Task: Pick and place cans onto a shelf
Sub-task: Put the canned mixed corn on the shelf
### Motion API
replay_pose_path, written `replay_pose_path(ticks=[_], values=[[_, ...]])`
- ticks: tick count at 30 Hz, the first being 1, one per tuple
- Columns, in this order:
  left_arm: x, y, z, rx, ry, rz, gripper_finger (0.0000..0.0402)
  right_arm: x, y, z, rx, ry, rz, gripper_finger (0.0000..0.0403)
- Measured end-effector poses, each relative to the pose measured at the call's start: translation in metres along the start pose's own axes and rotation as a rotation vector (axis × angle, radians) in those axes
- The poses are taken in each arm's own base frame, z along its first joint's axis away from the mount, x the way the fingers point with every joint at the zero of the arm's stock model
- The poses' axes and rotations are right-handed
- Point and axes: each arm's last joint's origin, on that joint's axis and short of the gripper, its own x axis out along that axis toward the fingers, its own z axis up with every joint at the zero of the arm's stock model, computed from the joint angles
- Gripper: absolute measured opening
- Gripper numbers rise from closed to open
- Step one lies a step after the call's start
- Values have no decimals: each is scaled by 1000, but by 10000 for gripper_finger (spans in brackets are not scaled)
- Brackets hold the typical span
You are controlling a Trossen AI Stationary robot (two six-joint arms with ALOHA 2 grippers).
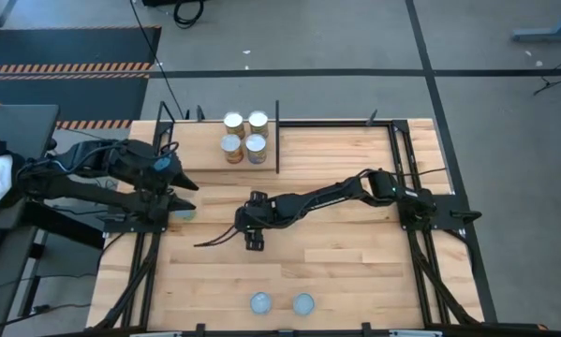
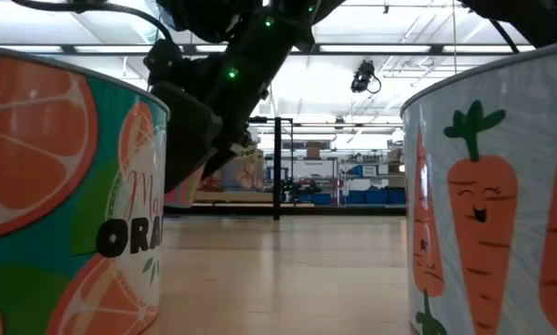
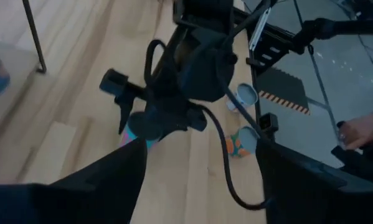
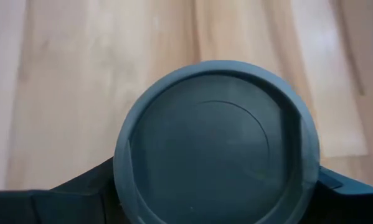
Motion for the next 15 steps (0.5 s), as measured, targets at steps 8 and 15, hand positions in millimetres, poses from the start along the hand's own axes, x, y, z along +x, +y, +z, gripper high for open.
replay_pose_path(ticks=[8, 15], values=[[-1, -5, 21, 58, 12, -13, 309, 3, -13, 4, 40, -25, -12, 322], [-26, -18, 46, 174, -27, 25, 309, 5, -25, 2, 12, 9, -7, 322]])
